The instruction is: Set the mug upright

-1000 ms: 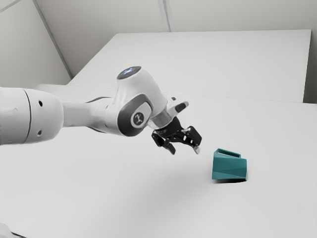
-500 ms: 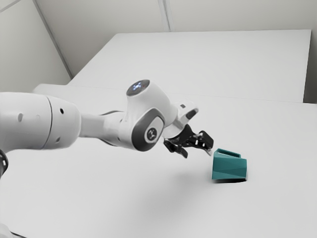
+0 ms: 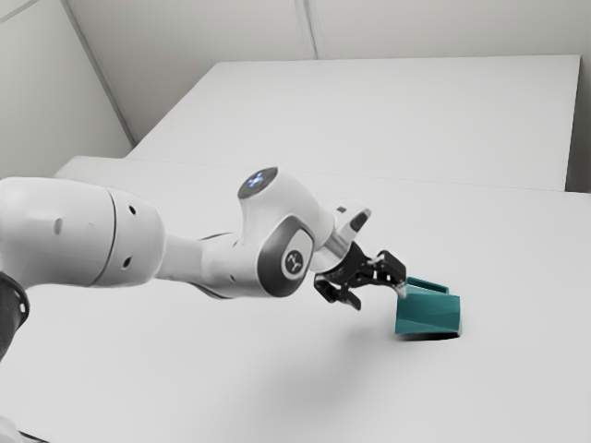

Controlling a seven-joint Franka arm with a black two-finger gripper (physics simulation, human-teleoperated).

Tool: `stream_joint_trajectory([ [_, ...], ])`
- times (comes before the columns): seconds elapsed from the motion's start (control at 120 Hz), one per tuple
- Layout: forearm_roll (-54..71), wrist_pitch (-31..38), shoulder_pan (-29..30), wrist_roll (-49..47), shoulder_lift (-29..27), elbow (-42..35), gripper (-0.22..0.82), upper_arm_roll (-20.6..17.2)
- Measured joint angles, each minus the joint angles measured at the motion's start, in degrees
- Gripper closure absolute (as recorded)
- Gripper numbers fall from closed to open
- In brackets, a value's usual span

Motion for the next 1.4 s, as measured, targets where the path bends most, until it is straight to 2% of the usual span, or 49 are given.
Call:
stream_joint_trajectory([
  [0.158,-0.2,1.3,0.1,0.7,1.8,0.5,0.02,-0.4],
  [0.408,-1.1,4.2,-0.1,1.7,2.4,1.2,0.05,-2.7],
  [0.917,-4.1,7.9,-0.3,3.9,3.7,2.7,0.11,-4.5],
  [1.4,-5.2,8.6,-0.2,5.4,6.2,5.1,0.18,-4.7],
])
